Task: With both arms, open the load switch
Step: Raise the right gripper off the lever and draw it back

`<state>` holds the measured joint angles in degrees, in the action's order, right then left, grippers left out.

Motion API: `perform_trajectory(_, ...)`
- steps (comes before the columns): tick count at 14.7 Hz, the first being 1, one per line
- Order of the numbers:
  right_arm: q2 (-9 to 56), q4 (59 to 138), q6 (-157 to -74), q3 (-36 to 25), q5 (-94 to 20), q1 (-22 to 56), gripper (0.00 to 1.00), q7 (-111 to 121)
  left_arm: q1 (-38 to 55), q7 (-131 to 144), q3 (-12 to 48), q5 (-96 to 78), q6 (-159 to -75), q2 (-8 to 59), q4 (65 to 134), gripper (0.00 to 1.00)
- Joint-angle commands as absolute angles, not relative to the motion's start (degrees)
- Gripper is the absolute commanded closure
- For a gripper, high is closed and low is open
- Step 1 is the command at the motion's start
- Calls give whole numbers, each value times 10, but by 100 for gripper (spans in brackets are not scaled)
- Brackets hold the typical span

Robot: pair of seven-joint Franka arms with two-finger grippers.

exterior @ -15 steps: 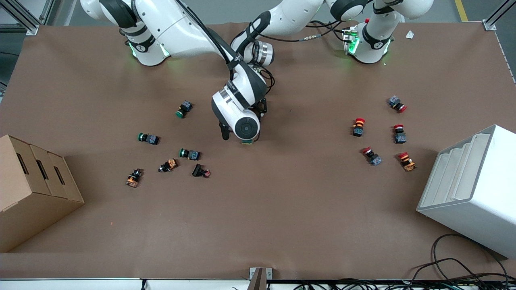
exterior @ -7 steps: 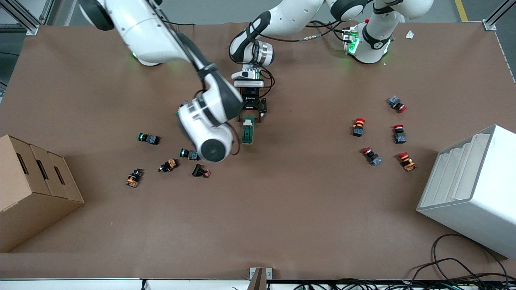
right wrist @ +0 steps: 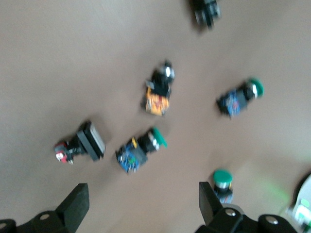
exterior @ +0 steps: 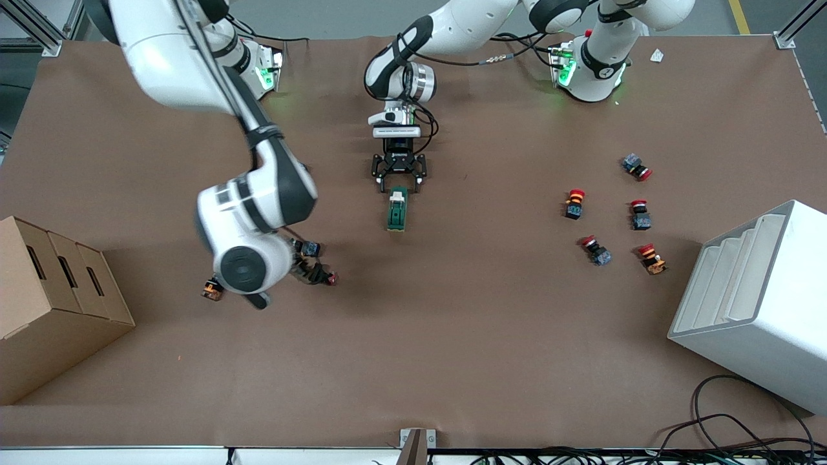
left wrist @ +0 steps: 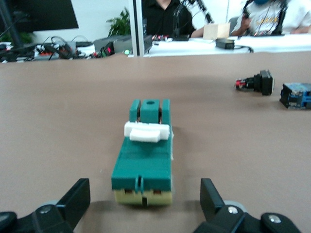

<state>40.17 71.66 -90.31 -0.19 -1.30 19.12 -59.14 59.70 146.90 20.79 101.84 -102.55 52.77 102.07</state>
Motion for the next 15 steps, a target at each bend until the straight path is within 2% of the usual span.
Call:
perform_trajectory(1,346,746,-909,11,-2,143,0,-476,593,1431,227,974,-1036,509,1008,0)
perform_trajectory(7,273,760,-927,11,-2,56,0,-196,551,1396,228,969,-1061,489,1007,0)
perform_trajectory(12,222,763,-920,9,-2,15,0,-22,444,1323,246,955,-1126,476,977,0)
perform_trajectory(15,171,809,-929,-7,16,21,0,-19,369,1279,278,910,-1143,475,962,0)
